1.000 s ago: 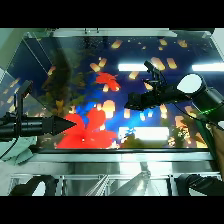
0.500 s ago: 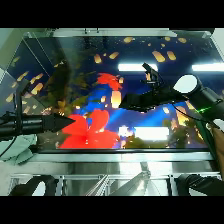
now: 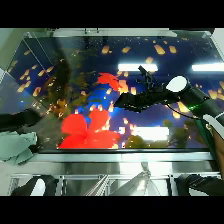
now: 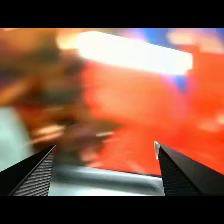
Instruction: Fold the shirts.
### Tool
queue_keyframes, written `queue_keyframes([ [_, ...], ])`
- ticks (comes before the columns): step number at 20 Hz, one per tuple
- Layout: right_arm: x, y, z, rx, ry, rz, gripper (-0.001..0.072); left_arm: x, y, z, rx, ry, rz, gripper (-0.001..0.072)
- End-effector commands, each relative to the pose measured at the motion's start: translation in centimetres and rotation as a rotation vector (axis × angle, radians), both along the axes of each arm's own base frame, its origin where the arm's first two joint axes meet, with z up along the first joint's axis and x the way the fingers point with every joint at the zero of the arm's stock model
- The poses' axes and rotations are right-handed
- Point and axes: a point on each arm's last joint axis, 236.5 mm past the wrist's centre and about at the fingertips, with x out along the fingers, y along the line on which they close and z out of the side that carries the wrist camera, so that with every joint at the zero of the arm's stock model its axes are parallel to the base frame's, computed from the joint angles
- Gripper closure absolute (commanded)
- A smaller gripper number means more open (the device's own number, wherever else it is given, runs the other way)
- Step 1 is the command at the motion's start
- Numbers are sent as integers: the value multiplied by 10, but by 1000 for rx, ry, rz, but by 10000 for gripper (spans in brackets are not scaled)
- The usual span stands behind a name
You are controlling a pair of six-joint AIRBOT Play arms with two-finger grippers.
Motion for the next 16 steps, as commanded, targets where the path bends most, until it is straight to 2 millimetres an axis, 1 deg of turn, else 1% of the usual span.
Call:
queue_keyframes([
  [1, -3, 4, 4, 16, -34, 45, 55, -98, 136, -17, 273, 248, 547, -2],
  [2, -3, 4, 4, 14, -46, 55, 55, -108, 147, -29, 263, 246, 631, -3],
  [3, -3, 4, 4, 13, -50, 57, 55, -117, 150, -42, 255, 261, 658, -2],
  [6, 0, 3, 4, 13, -58, 48, 55, -144, 150, -88, 235, 408, 653, -3],
  [7, 2, 3, 4, 13, -63, 42, 56, -148, 153, -99, 246, 442, 636, -3],
  [8, 4, 3, 4, 13, -67, 36, 57, -146, 154, -106, 236, 457, 627, -2],
  [9, 5, 3, 4, 13, -70, 33, 61, -141, 154, -109, 212, 456, 628, 58],
  [10, 5, 3, 4, 13, -70, 33, 166, -132, 156, -106, 194, 446, 629, 381],
  [11, 5, 3, 4, 13, -69, 34, 392, -119, 155, -96, 167, 435, 616, 694],
  [12, 4, 3, 4, 13, -69, 34, 613, -99, 152, -83, 137, 397, 603, 691],
  [13, 5, 3, 4, 13, -70, 34, 693, -71, 146, -65, 105, 333, 565, 691],
  [14, 4, 3, 4, 11, -85, 48, 692, -38, 135, -42, 80, 249, 501, 691],
  [15, 4, 3, 4, 9, -97, 60, 693, -4, 122, -12, 70, 147, 431, 691],
  [16, 4, 3, 4, 9, -96, 62, 692, 24, 108, 17, 78, 58, 369, 692],
])
